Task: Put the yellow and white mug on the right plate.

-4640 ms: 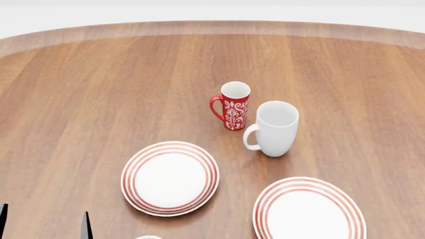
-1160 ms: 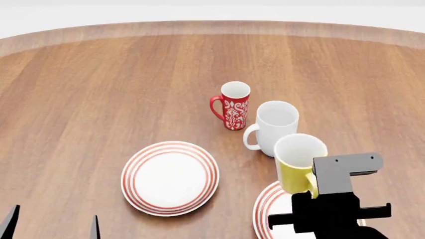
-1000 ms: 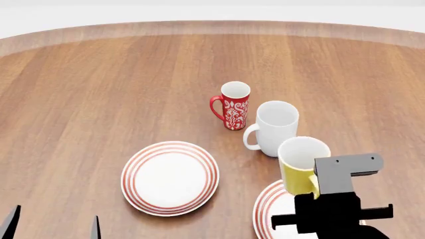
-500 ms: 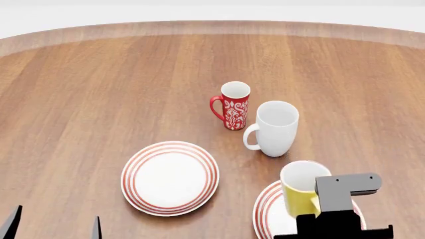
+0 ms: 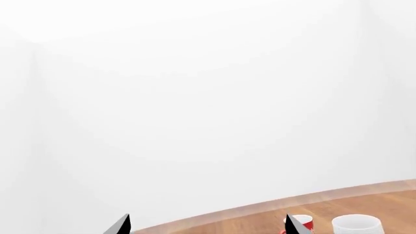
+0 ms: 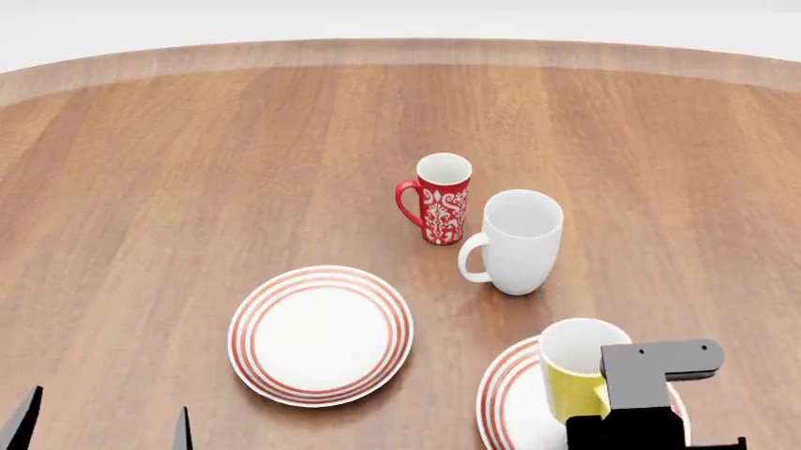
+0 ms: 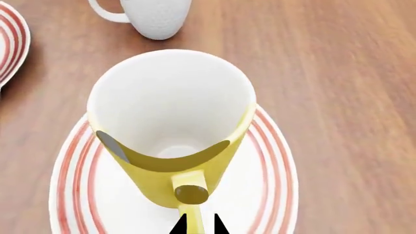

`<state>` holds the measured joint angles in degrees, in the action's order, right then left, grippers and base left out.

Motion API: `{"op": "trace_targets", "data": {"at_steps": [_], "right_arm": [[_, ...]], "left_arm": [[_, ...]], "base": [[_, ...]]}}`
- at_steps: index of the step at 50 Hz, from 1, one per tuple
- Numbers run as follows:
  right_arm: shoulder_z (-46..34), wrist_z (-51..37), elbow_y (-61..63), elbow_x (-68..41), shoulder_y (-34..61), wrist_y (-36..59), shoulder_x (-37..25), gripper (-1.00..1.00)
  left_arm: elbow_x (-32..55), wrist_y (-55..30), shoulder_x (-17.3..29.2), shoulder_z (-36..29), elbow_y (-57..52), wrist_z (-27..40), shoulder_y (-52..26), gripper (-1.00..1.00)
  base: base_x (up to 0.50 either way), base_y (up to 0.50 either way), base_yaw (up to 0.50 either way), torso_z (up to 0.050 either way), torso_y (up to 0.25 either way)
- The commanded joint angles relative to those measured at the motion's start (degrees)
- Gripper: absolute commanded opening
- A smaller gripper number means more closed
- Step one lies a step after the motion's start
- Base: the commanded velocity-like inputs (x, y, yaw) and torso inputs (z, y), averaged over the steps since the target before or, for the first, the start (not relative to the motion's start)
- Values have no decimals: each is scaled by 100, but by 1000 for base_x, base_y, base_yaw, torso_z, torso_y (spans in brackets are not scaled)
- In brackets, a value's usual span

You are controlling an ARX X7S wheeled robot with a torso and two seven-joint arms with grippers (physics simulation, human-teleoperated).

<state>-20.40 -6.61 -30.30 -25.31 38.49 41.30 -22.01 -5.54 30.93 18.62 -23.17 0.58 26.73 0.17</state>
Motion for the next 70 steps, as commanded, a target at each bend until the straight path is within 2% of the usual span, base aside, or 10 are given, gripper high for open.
{"op": "trace_targets", "data": {"at_steps": [1, 30, 48, 49, 60, 70], "right_arm": [[-104, 132, -421, 157, 194, -197, 96, -100], [-124, 325, -1454, 184, 387, -518, 326, -100], [-122, 233, -1132, 146, 301, -358, 247, -100], [-108, 217, -962, 113, 262, -282, 204, 100], [101, -111, 786, -316, -434, 574, -196, 100], [304, -264, 1464, -562, -759, 909, -435, 100]], "left_arm": [[34, -38, 9, -8, -17, 17, -4, 100], [52, -28, 33, -67, 28, 47, -24, 100], [57, -27, 50, -102, 30, 69, -26, 100], [54, -27, 52, -103, 24, 72, -23, 100], [60, -45, 73, -109, -17, 89, -20, 100], [70, -40, 87, -119, -20, 103, -27, 100]], "base": [[0, 0, 0, 0, 10], [0, 0, 0, 0, 0], [0, 0, 0, 0, 0], [0, 0, 0, 0, 0], [0, 0, 0, 0, 0], [0, 0, 0, 0, 0]]}}
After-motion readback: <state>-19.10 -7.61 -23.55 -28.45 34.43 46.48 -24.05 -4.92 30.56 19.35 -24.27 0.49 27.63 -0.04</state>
